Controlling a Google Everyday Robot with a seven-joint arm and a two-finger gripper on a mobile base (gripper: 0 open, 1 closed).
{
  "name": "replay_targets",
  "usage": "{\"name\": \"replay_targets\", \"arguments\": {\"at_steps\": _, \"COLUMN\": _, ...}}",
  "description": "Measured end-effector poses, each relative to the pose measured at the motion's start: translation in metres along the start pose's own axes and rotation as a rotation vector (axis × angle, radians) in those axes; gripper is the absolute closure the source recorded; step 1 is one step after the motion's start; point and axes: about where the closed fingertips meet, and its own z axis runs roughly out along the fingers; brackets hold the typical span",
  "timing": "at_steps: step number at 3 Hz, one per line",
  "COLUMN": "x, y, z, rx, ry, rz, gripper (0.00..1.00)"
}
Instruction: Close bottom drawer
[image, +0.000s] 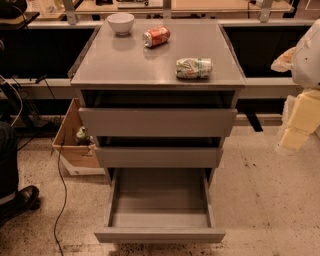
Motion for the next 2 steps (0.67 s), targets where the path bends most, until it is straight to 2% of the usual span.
{"name": "replay_targets", "arguments": {"at_steps": 1, "x": 0.0, "y": 0.0, "z": 0.0, "rx": 0.0, "ry": 0.0, "rz": 0.0, "gripper": 0.0}}
{"name": "replay_targets", "arguments": {"at_steps": 2, "x": -0.002, "y": 0.0, "z": 0.025, "rx": 0.001, "ry": -0.043, "rz": -0.014, "gripper": 0.0}}
